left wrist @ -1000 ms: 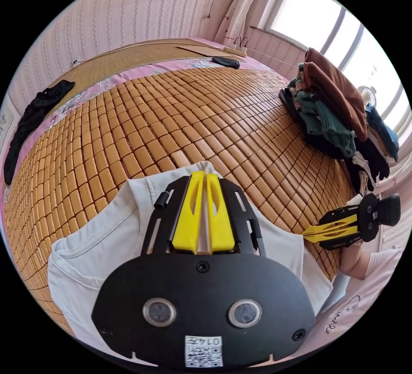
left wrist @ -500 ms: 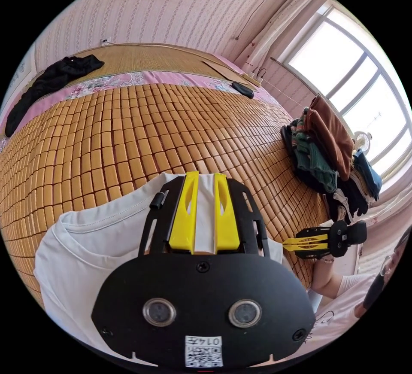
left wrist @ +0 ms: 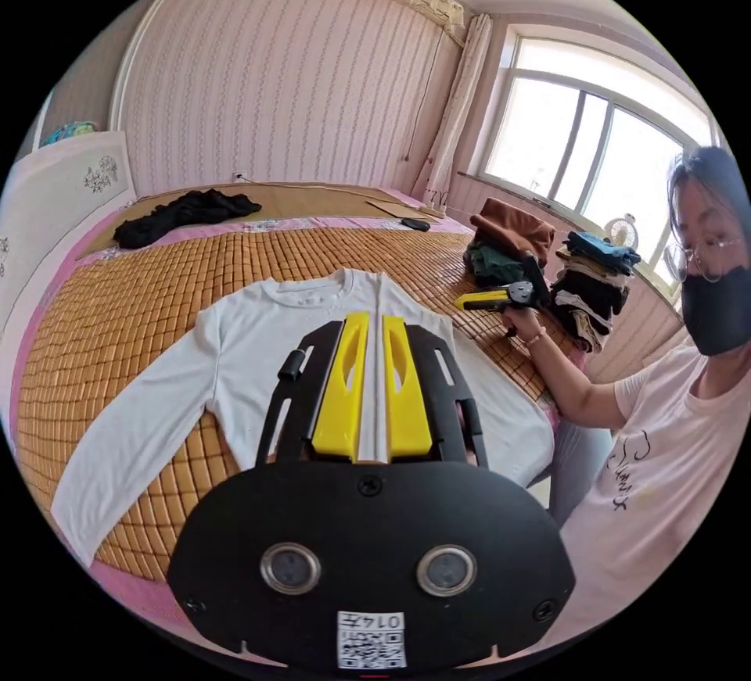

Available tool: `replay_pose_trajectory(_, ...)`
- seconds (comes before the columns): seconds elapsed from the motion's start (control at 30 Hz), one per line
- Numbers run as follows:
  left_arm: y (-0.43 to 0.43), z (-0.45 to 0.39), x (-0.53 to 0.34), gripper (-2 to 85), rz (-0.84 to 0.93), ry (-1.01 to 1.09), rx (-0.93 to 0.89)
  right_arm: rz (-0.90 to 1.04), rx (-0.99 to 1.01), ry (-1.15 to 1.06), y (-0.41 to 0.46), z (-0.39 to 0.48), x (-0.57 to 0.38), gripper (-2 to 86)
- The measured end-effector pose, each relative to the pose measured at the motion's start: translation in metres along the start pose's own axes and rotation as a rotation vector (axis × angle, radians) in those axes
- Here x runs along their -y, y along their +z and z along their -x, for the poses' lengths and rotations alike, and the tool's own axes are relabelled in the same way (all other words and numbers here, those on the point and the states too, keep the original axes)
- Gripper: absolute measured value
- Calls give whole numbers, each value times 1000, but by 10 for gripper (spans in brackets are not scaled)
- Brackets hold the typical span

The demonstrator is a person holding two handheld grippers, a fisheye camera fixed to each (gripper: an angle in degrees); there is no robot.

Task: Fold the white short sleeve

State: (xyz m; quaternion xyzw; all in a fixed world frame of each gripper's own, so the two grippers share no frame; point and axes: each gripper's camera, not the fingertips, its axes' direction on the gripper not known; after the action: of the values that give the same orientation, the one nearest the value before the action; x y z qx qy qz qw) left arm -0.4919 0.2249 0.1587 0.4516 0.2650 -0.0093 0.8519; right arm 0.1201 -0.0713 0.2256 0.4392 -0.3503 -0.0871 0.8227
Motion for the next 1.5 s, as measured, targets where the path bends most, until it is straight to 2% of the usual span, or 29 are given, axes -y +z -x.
replay_pose_trajectory(0.1, -80, -20, -61, 46, 84, -67, 115, -45, -83, 0, -8, 23, -3, -2)
replay_pose_trajectory(0.13, -99, -30, -83, 48, 116, -95, 160, -24, -52, -53, -15, 49, -3, 2)
replay_pose_trajectory(0.2, -115, -43, -111, 50, 140, -160, 172, -11, 65, -165, -28, 105, -8, 10)
replay_pose_trajectory(0.3, -112, -62, -131, 51, 117, -246, 47, 4, 283, -379, -39, 221, -26, 31)
replay_pose_trajectory(0.37, -97, -84, -124, 52, 137, -217, -20, 70, 279, -457, -32, 283, -36, 56)
replay_pose_trajectory(0.5, -92, -115, -102, 62, 111, -152, 25, 88, 135, -462, -13, 358, -46, 75)
replay_pose_trajectory(0.6, -98, -122, -80, 65, 74, -133, 28, 104, 182, -379, -1, 370, -37, 77)
replay_pose_trajectory(0.73, -102, -113, -48, 69, 115, -126, 149, 270, 196, -339, 46, 379, -32, 56)
replay_pose_trajectory(1.03, -95, -73, 13, 61, 259, -264, 116, 295, 156, -321, 63, 389, -52, -7)
replay_pose_trajectory(1.3, -120, -56, 57, 40, 244, -306, 128, 196, 324, -343, 65, 416, -59, -4)
replay_pose_trajectory(1.43, -132, -45, 78, 43, 243, -322, 110, 195, 303, -386, 91, 442, -65, 10)
replay_pose_trajectory(1.5, -138, -39, 86, 44, 237, -329, 101, 254, 319, -392, 107, 449, -70, 19)
